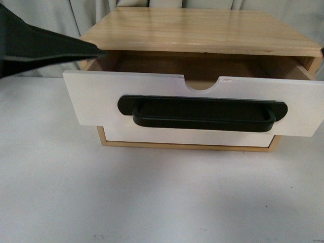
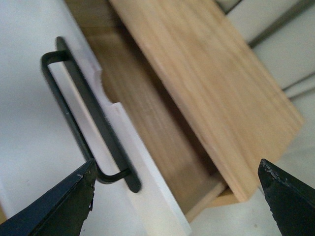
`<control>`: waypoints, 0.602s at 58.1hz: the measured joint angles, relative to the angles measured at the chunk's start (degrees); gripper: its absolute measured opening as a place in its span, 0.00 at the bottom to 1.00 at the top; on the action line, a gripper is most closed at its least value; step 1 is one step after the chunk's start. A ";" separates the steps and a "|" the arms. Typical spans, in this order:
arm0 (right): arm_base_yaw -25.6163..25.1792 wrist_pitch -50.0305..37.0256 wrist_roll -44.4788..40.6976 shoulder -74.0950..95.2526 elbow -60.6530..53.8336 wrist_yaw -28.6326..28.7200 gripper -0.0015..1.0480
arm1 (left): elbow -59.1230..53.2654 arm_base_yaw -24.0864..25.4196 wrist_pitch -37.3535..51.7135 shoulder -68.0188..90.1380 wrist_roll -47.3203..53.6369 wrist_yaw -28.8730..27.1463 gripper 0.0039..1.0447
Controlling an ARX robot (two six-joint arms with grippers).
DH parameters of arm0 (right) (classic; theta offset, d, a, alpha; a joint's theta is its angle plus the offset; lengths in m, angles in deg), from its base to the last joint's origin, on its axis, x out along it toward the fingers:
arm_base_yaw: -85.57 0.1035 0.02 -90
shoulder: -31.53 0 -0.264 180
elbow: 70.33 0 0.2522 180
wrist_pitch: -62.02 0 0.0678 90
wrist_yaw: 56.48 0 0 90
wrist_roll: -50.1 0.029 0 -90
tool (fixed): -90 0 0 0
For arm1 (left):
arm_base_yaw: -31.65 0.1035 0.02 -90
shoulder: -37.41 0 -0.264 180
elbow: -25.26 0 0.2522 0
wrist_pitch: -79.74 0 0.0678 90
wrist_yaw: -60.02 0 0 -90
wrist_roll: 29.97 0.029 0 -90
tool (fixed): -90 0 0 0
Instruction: Pull drawer
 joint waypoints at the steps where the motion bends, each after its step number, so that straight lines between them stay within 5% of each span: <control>1: -0.17 -0.76 0.52 -0.44 -0.50 -0.24 0.91 | -1.05 0.61 1.70 -0.90 -1.14 -0.09 0.94; 8: -1.73 -9.66 7.13 -5.95 -6.73 -3.72 0.91 | -6.47 3.58 9.79 -5.44 -9.29 -0.96 0.94; 15: -2.80 -17.55 15.98 -15.19 -15.56 -11.78 0.91 | -15.87 8.02 21.84 -13.16 -23.54 -7.76 0.94; 27: -2.05 -14.03 28.35 -31.02 -24.81 -25.11 0.91 | -28.28 12.11 23.02 -25.44 -44.52 -12.20 0.94; 35: -1.62 -12.31 36.96 -36.20 -27.36 -28.79 0.91 | -32.00 12.20 24.30 -29.94 -53.99 -15.06 0.94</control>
